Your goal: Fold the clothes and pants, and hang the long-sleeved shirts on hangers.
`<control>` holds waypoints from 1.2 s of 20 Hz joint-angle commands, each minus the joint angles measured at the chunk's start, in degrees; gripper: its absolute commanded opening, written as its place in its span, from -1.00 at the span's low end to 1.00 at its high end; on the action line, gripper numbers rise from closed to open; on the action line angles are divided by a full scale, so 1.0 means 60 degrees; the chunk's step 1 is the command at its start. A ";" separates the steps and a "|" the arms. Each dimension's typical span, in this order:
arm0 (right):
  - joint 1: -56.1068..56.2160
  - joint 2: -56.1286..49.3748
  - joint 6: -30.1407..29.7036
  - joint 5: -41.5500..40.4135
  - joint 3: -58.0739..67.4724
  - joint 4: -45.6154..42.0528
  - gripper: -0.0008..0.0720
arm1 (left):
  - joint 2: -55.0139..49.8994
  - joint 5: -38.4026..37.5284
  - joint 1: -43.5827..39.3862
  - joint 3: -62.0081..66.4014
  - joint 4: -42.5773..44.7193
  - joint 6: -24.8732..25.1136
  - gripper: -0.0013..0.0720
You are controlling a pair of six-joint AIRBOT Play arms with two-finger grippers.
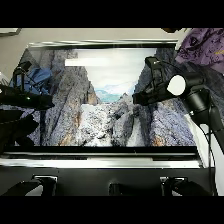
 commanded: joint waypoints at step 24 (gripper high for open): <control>0.0007 -0.0004 0.0007 0.0007 -0.0004 0.0007 -0.89 | -0.0317 0.1599 0.5490 -0.0288 0.3435 -0.1588 1.00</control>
